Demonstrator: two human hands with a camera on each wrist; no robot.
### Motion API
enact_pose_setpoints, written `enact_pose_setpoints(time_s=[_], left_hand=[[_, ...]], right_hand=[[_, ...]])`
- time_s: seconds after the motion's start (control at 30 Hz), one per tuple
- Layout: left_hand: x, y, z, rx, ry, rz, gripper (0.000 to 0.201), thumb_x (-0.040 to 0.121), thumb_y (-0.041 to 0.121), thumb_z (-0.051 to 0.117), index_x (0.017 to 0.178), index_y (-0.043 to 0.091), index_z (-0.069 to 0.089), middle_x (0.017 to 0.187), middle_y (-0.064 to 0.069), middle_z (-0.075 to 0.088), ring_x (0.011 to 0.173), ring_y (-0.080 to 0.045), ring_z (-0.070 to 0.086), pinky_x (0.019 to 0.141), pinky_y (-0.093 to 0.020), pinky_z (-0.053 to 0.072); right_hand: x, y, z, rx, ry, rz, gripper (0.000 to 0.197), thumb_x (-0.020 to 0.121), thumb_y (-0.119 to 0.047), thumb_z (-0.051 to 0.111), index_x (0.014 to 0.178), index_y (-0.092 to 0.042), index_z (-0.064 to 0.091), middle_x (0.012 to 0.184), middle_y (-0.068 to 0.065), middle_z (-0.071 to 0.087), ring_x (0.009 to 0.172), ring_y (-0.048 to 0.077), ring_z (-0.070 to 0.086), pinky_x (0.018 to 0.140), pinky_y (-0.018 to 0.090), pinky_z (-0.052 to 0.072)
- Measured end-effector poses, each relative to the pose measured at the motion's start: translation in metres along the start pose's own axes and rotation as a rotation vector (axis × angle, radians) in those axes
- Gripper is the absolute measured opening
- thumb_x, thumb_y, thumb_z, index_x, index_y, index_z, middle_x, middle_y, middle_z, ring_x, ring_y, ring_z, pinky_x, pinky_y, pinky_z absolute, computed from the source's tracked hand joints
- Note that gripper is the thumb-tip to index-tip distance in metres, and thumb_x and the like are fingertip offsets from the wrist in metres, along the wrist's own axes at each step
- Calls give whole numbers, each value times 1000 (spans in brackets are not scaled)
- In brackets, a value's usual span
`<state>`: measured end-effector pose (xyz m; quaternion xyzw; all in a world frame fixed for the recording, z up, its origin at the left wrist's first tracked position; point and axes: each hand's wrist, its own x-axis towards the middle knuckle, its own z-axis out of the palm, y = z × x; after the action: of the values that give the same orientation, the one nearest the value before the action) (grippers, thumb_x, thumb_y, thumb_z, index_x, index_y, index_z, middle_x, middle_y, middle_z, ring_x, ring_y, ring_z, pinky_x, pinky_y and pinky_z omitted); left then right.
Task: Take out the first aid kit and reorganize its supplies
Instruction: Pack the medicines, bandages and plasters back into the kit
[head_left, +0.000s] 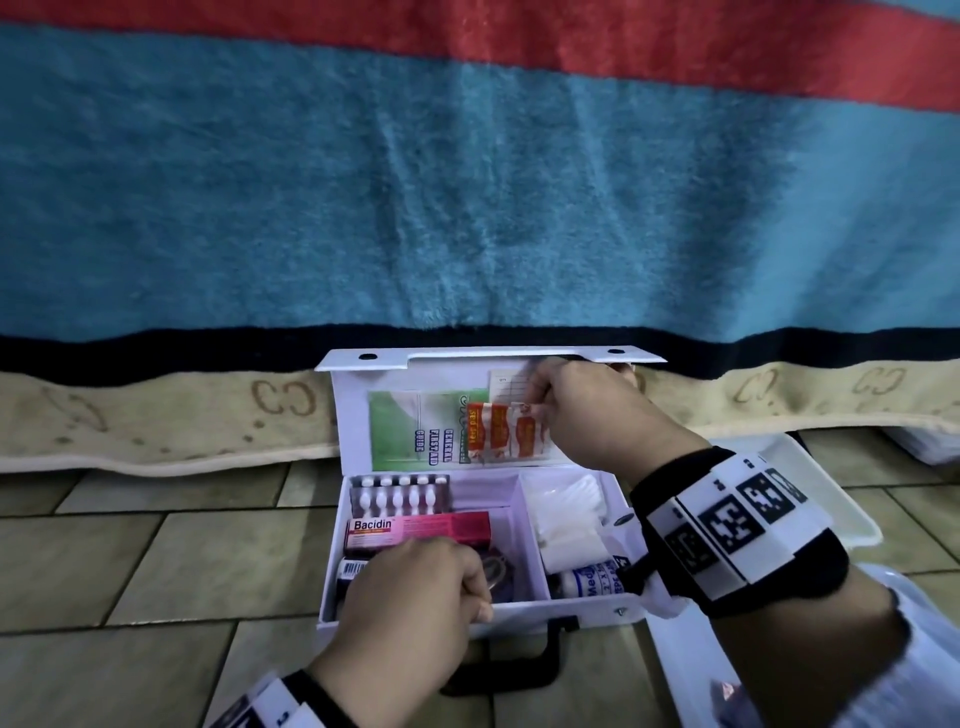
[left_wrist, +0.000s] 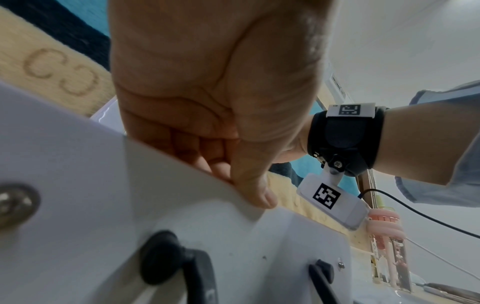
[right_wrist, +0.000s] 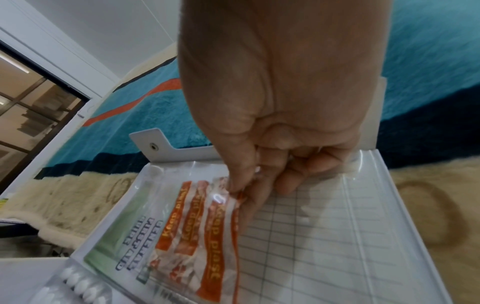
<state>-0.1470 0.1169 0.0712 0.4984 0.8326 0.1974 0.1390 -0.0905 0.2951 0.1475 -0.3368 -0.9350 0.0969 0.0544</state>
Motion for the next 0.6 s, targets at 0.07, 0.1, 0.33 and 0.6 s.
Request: enact_pose_setpoints(time_s=[0.07,0.1,0.33,0.6], left_hand=[[0,1,0,2,-2,-1,9,81,35,63,88,30,67,90,13,70,90,-4,60,78,-20,46],[0,2,-1,4,-2,-3,10,81,35,64,89,30,67,90,13,70,90,-3,60,77,-20,46],[-1,2,-2,-3,-8,-11,6,80,34,65,75,36,63,79,15,67,86,-2,60,75,-19,44],[1,2,-2,-14,-1,-13,12,81,31,66,70,34,62,72,16,62,82,-1,59,71,-19,43]], right_hand=[[0,1,-2,19,-24,8,8,90,-25,54,88,-32,52,100,-6,67,106,20,58,84,32,24],[0,1,-4,32,-39,12,9,90,-25,55,85,-32,51,96,-8,65,105,18,58,85,31,24],[-5,0,-4,54,44,-1,17,89,-21,58,80,-35,53,93,-12,68,102,14,60,89,30,29],[-39,15,-16,138,55,-16,36,85,-28,65,120,-35,60,123,-15,62,109,14,60,97,29,45]])
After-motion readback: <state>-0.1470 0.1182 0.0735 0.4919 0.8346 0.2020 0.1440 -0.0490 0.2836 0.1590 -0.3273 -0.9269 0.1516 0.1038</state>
